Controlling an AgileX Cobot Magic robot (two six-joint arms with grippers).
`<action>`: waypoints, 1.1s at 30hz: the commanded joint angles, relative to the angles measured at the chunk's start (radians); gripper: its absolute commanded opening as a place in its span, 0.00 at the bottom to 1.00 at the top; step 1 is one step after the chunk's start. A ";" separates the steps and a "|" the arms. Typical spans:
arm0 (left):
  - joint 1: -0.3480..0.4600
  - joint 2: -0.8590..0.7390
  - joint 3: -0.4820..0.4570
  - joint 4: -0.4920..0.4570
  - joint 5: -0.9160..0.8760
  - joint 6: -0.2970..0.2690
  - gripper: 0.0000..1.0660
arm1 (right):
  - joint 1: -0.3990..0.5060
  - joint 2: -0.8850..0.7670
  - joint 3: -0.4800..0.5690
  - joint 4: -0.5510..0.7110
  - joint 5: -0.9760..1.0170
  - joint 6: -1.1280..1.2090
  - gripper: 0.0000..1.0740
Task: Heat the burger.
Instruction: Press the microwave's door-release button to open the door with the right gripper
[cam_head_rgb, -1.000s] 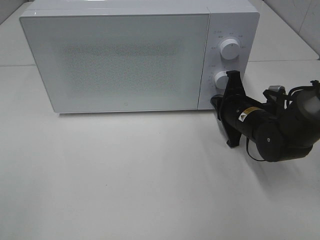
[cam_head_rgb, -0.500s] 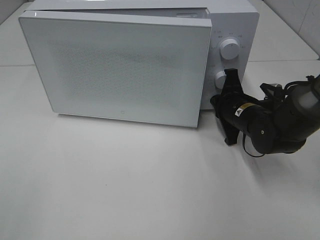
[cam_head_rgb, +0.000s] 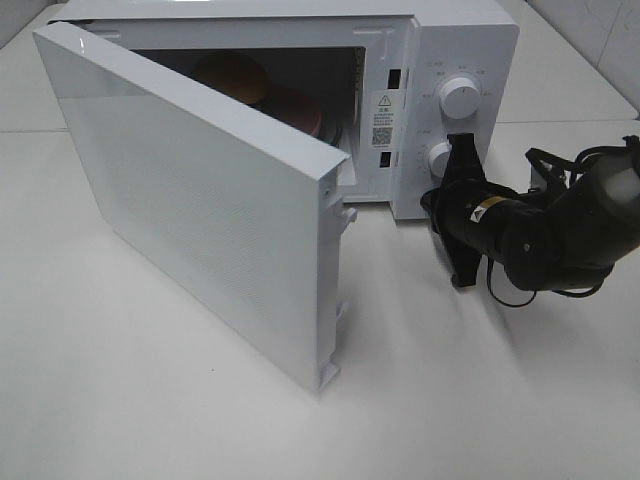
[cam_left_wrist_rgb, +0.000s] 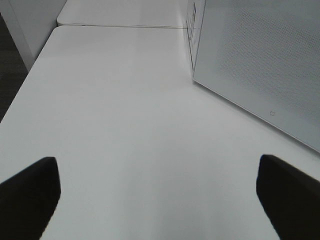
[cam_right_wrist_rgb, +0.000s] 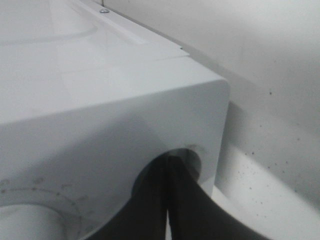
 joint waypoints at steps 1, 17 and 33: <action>0.002 -0.005 0.003 -0.003 0.003 0.000 0.95 | -0.014 -0.040 -0.049 -0.004 -0.077 -0.014 0.03; 0.002 -0.005 0.003 -0.003 0.003 0.000 0.95 | 0.014 -0.048 0.039 0.001 -0.079 0.003 0.03; 0.002 -0.005 0.003 -0.003 0.003 0.000 0.95 | 0.032 -0.065 0.093 -0.026 -0.028 0.017 0.04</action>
